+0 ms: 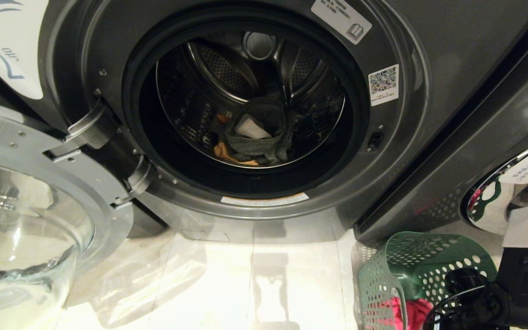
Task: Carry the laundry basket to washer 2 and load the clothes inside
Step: Place the clothes into the washing machine
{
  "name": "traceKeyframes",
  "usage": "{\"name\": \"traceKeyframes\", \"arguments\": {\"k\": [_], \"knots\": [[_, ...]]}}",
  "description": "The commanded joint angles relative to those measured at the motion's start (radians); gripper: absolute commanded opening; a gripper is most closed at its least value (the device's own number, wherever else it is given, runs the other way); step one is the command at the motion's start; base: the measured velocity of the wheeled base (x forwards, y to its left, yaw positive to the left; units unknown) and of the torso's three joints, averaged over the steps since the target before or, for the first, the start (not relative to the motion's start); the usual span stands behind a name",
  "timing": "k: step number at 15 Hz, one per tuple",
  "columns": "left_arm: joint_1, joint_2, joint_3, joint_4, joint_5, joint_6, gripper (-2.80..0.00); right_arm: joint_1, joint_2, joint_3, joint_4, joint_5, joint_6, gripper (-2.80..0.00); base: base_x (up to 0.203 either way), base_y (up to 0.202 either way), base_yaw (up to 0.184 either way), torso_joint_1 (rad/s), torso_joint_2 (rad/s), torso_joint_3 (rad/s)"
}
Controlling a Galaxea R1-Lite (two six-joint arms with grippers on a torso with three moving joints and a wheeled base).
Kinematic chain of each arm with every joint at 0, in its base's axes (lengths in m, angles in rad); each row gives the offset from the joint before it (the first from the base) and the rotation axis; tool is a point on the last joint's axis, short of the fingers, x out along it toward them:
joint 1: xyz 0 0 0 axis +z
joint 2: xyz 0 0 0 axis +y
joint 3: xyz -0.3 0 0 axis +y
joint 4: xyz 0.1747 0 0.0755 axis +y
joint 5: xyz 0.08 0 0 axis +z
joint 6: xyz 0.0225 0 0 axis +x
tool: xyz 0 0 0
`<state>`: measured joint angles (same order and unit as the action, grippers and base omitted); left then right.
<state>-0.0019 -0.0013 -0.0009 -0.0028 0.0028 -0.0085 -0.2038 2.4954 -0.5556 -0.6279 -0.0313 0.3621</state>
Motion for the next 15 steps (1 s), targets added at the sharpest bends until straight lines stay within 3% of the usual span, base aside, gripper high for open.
{"name": "traceKeyframes", "arguments": {"k": [1,4,9,13,15], "knots": [[0.000,0.000,-0.001,0.000,0.000,-0.001,-2.80,0.000,0.096,-0.020,-0.068,0.003,-0.011,0.00,0.000,0.000,0.000,0.000,0.00,0.000],[-0.001,0.000,0.000,0.000,0.000,-0.001,-2.80,-0.001,0.169,-0.092,-0.111,0.022,-0.081,0.00,0.000,0.000,0.000,0.000,0.00,0.000],[0.000,0.000,0.001,0.000,0.000,-0.001,-2.80,-0.037,0.265,-0.218,-0.162,0.097,-0.103,0.00,0.000,0.000,0.000,0.000,0.00,0.000],[0.000,0.000,0.001,0.000,0.000,-0.001,-2.80,-0.095,0.375,-0.370,-0.169,0.105,-0.246,0.00,0.000,0.000,0.000,0.000,0.00,0.000],[0.000,0.000,0.000,0.000,0.000,-0.001,-2.80,-0.109,0.413,-0.439,-0.141,0.107,-0.279,0.00,0.000,0.000,0.000,0.000,0.00,0.000]]}}
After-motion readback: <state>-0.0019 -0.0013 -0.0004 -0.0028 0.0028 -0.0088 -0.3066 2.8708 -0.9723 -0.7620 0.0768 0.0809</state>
